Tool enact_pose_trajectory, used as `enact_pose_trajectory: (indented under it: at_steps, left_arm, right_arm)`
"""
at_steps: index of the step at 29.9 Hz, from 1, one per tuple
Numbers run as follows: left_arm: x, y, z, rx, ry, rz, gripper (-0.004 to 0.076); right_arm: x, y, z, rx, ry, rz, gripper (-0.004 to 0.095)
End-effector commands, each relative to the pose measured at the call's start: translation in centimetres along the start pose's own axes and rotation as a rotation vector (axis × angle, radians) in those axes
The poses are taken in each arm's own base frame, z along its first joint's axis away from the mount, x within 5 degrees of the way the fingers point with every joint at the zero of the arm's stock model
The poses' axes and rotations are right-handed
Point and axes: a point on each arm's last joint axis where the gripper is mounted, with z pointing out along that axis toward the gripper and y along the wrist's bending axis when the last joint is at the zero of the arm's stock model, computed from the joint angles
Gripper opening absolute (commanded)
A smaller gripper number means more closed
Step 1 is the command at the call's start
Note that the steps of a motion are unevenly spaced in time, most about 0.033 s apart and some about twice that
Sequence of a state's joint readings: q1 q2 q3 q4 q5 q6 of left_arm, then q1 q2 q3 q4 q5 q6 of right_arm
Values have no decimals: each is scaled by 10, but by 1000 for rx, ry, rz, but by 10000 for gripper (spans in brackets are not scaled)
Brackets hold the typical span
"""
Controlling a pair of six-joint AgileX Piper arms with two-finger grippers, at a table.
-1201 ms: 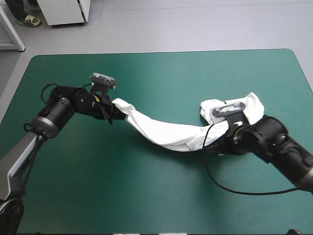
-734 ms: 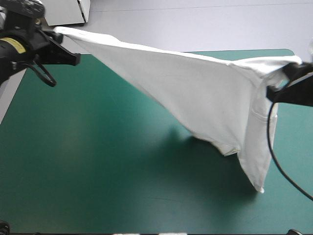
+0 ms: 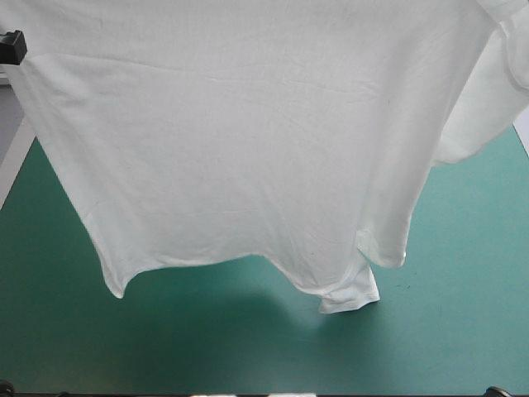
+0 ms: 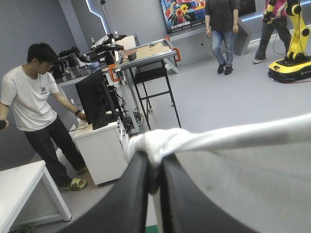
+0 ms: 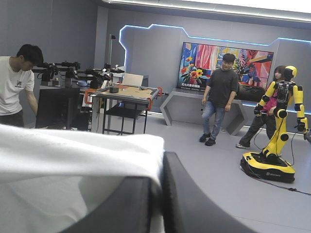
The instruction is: Fold the cloth
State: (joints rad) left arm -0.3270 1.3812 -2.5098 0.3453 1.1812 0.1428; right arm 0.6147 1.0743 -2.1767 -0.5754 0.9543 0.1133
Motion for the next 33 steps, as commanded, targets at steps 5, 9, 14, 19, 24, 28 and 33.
enact_pose_trajectory:
  at_steps: [5, 9, 14, 19, 24, 28, 33]
  left_arm:
    - [16, -2, 23, -79, 104, 77, -9]
    - [52, -27, 71, -30, 288, 151, -9]
    - [113, -52, 138, 80, 453, 113, -9]
    - [168, -40, 191, 95, 532, -23, -9]
    - [223, -41, 242, 116, 619, -114, -9]
    - [266, -52, 275, 129, 693, -109, -9]
    - [318, -65, 304, 144, 783, -112, -7]
  right_arm:
    - [30, 27, 58, 65, 169, -126, -19]
    - [83, 68, 120, 37, 391, -222, -19]
    - [155, 103, 196, 42, 535, -286, -19]
    - [232, 110, 256, 88, 643, -263, -19]
    - [309, 118, 294, 48, 766, -187, -19]
    - [353, 130, 307, 16, 845, -163, -18]
    - [370, 135, 313, -23, 855, -83, 169]
